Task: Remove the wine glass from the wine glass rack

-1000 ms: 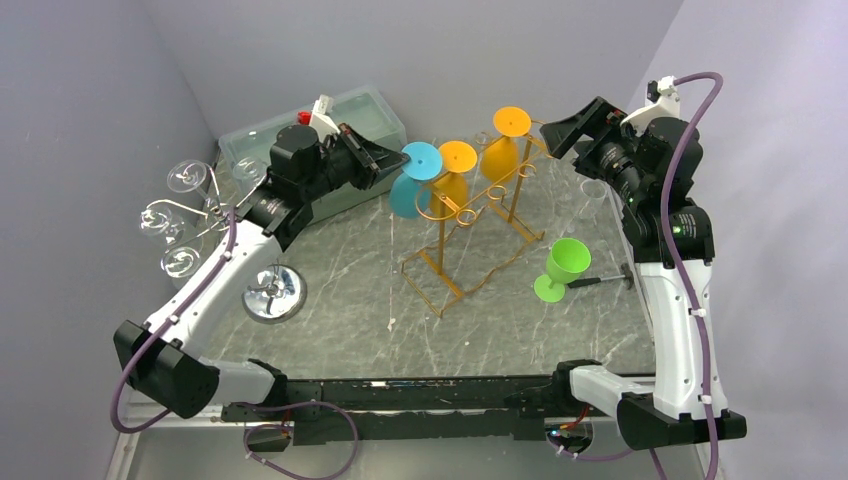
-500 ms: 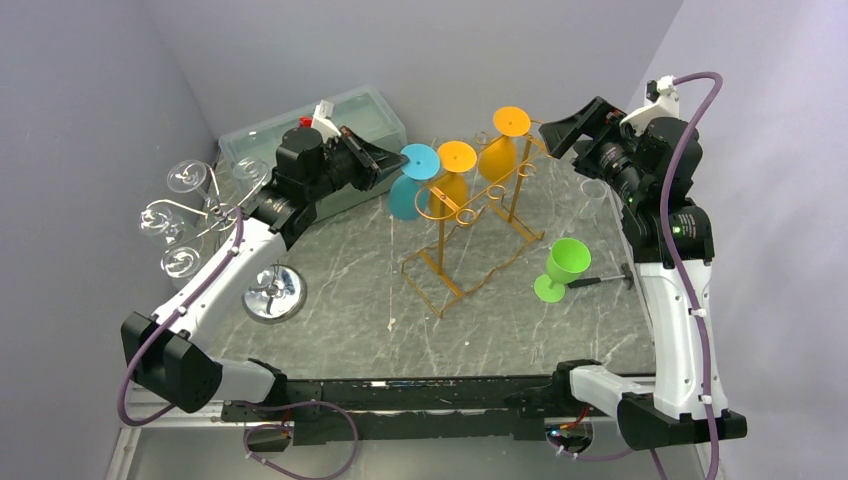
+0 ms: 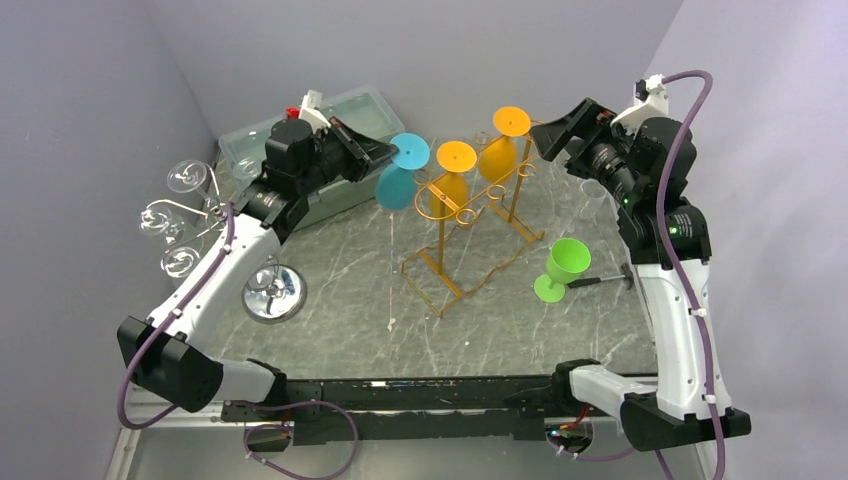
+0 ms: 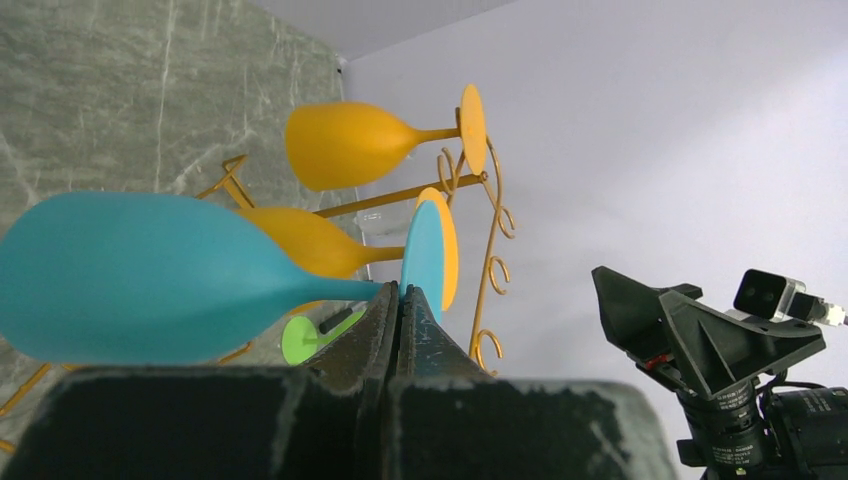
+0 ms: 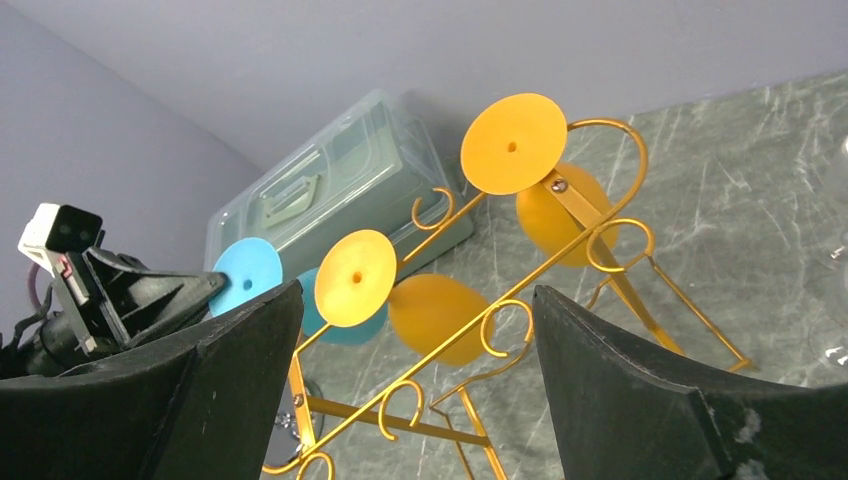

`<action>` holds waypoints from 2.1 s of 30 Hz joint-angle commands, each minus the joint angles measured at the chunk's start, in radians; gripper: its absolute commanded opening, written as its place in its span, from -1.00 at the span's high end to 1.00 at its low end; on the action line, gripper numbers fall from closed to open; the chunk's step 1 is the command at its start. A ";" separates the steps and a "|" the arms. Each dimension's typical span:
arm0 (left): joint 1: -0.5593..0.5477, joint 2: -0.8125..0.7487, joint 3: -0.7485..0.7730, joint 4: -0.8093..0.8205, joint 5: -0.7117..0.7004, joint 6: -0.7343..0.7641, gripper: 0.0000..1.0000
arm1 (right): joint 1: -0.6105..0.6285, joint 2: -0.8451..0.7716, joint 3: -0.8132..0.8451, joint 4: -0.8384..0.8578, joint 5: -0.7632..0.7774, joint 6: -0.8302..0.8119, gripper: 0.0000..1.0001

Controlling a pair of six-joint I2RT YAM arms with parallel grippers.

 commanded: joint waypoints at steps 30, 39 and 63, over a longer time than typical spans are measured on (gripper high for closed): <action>0.007 -0.127 0.367 0.016 0.177 -0.052 1.00 | 0.164 0.016 -0.111 0.439 -0.384 0.075 -0.80; 0.004 -0.159 0.302 0.187 0.253 -0.208 1.00 | 0.170 0.024 -0.229 0.681 -0.536 0.194 -0.88; -0.037 -0.119 0.168 0.626 0.296 -0.519 1.00 | 0.182 0.127 -0.309 1.405 -0.687 0.674 -0.92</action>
